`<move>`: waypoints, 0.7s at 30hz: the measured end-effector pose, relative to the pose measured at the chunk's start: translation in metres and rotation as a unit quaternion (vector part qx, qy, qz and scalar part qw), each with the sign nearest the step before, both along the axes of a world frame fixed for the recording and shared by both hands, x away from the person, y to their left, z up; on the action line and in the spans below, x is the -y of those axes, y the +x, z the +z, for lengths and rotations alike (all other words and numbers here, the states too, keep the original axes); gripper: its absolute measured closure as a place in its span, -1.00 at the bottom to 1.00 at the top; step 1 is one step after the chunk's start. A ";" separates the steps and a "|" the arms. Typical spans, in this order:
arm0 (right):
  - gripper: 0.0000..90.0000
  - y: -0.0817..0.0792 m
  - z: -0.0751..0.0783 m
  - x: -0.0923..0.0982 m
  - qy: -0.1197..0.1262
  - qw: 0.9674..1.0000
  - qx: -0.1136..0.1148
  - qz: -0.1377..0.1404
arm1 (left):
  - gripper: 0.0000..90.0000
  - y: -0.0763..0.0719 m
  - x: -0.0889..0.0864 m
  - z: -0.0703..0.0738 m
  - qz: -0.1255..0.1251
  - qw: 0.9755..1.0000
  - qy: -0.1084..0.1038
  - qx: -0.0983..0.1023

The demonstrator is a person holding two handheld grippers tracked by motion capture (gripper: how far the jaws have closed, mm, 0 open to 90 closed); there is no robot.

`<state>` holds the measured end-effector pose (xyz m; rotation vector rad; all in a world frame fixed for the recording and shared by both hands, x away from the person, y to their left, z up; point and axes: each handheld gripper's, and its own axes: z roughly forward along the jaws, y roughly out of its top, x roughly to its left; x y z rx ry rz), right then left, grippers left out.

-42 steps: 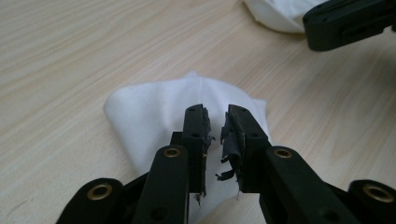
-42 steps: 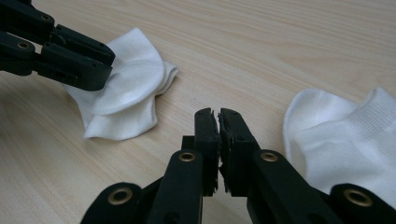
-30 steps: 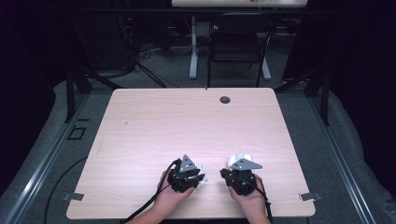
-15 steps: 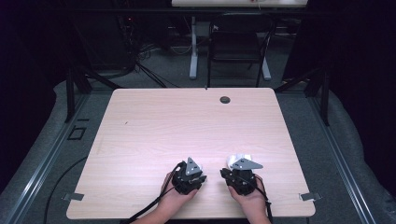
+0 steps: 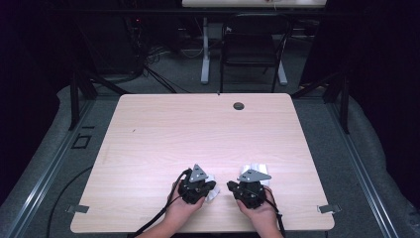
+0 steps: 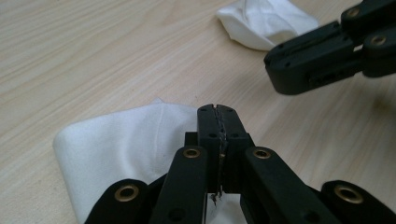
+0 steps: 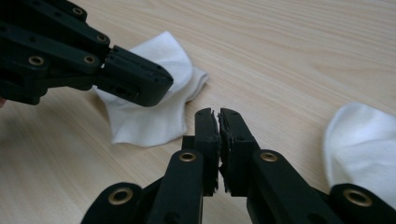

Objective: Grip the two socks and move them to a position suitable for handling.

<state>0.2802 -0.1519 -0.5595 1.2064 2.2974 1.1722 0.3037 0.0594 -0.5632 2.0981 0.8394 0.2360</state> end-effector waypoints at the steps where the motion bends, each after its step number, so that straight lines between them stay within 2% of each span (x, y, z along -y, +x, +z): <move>1: 0.93 0.000 0.000 -0.002 0.005 1.000 -0.001 0.002 | 1.00 0.000 -0.002 0.001 0.001 1.000 -0.004 0.001; 5: 1.00 0.000 -0.001 -0.011 0.000 1.000 0.003 0.013 | 1.00 0.002 -0.010 0.008 0.007 1.000 -0.014 0.000; 7: 1.00 0.002 -0.002 -0.017 -0.002 1.000 -0.007 0.026 | 1.00 0.002 -0.015 0.013 0.014 1.000 -0.015 0.008; 12: 1.00 0.005 0.000 -0.032 -0.006 0.998 -0.024 0.051 | 1.00 0.004 -0.029 0.021 0.024 0.999 -0.025 0.012; 16: 1.00 0.008 -0.006 -0.043 -0.002 0.998 -0.029 0.052 | 1.00 0.006 -0.038 0.024 0.033 0.999 -0.028 0.014; 21: 1.00 0.008 -0.017 -0.048 -0.029 0.998 -0.031 0.056 | 1.00 0.009 -0.047 0.027 0.041 0.998 -0.041 0.009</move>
